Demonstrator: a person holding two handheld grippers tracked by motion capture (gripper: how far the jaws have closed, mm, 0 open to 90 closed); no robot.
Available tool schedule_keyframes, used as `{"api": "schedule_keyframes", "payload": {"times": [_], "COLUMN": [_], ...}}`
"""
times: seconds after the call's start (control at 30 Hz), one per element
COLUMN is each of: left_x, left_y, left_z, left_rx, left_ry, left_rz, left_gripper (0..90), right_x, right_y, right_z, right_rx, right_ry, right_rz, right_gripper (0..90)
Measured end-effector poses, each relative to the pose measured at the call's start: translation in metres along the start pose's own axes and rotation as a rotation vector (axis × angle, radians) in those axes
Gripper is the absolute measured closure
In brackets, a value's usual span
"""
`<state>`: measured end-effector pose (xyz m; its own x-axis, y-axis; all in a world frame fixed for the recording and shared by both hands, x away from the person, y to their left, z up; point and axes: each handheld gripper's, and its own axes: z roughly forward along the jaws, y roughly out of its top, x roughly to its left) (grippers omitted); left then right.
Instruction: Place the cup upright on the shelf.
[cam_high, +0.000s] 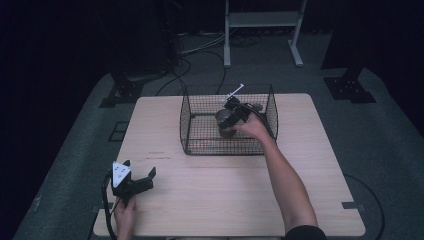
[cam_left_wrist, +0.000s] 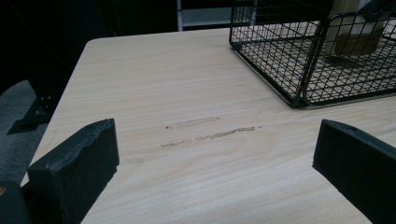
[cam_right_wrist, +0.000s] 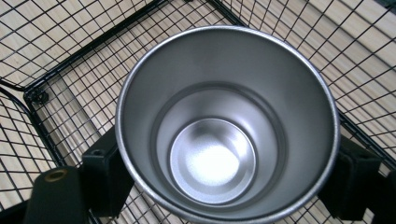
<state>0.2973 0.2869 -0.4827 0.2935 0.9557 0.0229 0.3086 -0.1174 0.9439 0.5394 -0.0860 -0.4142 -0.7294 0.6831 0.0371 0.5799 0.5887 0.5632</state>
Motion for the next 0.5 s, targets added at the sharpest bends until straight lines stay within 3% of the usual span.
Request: {"api": "schedule_keyframes", "payload": {"times": [0.5], "left_x": [0.0006], "left_y": [0.0000], "left_z": [-0.0005], "left_rx": [0.002], "left_ry": [0.000], "left_rz": [0.001], "left_gripper": [0.0], "right_x": [0.0027], "right_y": [0.0003], "right_z": [0.0056], "right_rx": [0.026], "right_ry": [-0.014], "right_rz": [0.000], "right_gripper": [17.6]}}
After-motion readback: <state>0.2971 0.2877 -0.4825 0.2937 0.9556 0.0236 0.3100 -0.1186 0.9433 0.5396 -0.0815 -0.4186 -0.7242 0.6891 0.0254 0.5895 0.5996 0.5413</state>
